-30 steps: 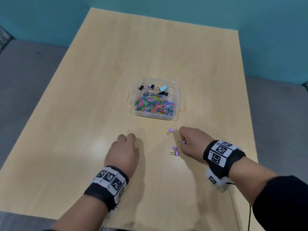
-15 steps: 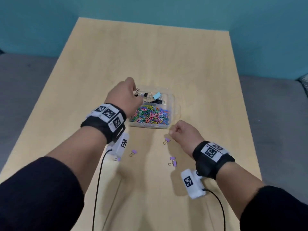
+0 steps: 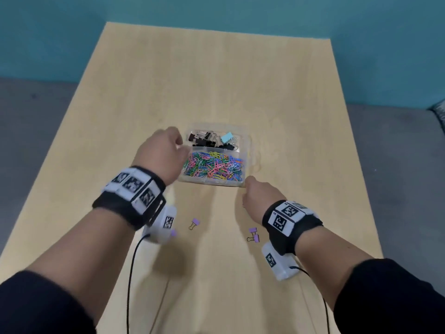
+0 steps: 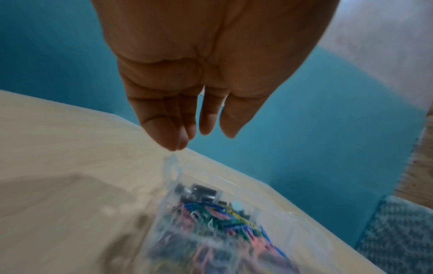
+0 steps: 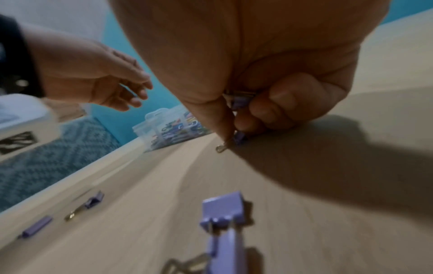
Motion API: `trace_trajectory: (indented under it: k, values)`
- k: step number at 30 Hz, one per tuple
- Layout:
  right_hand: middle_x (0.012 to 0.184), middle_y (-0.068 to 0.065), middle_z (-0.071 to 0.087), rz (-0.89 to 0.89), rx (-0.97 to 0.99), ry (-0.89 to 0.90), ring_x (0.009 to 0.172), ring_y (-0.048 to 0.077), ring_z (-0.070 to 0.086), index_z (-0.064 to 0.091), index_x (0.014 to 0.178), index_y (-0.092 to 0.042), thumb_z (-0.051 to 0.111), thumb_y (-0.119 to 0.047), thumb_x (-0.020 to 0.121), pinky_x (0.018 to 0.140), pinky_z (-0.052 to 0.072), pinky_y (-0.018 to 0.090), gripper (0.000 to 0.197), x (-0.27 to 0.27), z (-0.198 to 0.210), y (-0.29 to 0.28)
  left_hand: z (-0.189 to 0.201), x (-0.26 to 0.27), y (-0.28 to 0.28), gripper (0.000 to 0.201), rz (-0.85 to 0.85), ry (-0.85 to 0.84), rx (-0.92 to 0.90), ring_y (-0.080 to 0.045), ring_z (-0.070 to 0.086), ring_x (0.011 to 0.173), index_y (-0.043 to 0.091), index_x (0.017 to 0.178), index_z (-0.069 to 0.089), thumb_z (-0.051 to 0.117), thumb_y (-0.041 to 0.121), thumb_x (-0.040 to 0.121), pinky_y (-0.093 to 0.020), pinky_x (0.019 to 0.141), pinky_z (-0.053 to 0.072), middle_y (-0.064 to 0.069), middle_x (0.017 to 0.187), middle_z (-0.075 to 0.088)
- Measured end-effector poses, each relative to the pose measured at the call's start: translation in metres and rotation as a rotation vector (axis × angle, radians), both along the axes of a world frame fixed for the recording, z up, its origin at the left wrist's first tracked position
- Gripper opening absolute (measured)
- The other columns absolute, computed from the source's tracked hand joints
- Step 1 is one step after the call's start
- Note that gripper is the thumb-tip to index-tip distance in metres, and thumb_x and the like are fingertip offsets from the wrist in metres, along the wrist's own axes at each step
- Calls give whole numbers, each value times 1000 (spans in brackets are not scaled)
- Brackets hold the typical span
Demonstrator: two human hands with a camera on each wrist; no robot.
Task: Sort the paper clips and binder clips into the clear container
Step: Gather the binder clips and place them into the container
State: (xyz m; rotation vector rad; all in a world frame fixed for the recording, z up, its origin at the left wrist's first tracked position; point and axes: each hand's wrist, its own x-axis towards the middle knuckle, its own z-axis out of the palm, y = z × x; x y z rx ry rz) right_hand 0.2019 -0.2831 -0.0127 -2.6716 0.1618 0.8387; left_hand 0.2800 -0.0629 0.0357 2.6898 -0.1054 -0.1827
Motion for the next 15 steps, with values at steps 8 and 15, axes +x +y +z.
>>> trace_trajectory:
  k: [8,15]
  values:
    - [75,6,52,135,-28,104,65,22,51,33,98,-15,46,-29,96,56,40,35,19,-9,12,-4,-40,-132,21,27,-187,421,216,-27,51,70,26,85,30,56,34,86,-34,66,45,0,89,35]
    - [81,6,56,100,-22,80,62,17,48,35,93,-18,49,-24,91,51,35,29,15,-7,16,-7,-51,-134,13,19,-126,392,142,-26,49,70,22,84,34,44,7,84,-34,64,43,-2,90,41]
